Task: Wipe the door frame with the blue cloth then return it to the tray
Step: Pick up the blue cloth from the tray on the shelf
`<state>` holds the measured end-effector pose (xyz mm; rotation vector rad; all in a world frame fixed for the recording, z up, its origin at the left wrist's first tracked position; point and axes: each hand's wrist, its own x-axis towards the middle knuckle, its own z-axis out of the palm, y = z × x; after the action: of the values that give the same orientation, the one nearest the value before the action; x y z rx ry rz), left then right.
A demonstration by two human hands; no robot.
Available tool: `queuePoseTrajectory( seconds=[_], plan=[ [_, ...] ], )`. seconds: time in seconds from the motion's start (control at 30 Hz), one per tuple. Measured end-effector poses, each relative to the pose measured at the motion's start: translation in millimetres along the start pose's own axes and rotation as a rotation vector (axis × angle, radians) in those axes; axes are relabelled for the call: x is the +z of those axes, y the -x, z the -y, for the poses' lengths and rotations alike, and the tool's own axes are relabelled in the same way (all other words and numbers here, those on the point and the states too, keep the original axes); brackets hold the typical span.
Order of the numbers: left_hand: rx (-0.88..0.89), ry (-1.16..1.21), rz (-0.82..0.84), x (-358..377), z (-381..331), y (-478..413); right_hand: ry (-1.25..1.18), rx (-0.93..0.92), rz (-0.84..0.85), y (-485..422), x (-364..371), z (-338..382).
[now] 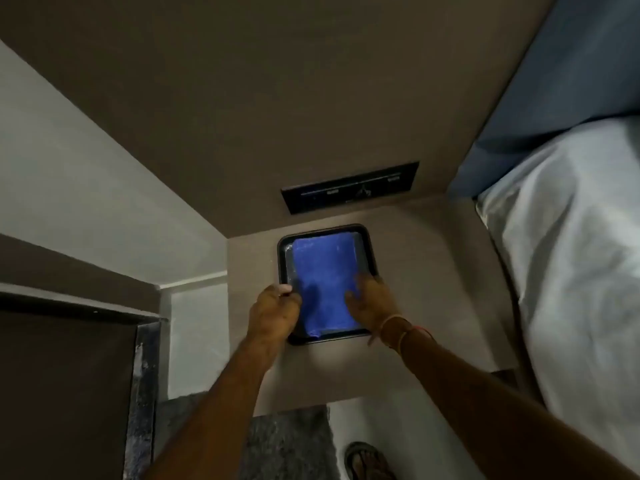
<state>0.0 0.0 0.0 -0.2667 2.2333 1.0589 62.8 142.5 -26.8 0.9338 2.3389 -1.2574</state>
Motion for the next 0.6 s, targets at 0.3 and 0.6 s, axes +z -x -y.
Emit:
queuePoseTrajectory(
  seconds=[0.3,0.6],
  plan=[
    [0.058,-0.204,-0.047,53.5,8.6,-77.7,0.073,0.041,0.032,-52.9,29.8,-22.7],
    [-0.037,-0.269,-0.147,77.6,17.0,-118.8,0.077,0.038,-0.031,-70.5,38.6,-35.1]
  ],
)
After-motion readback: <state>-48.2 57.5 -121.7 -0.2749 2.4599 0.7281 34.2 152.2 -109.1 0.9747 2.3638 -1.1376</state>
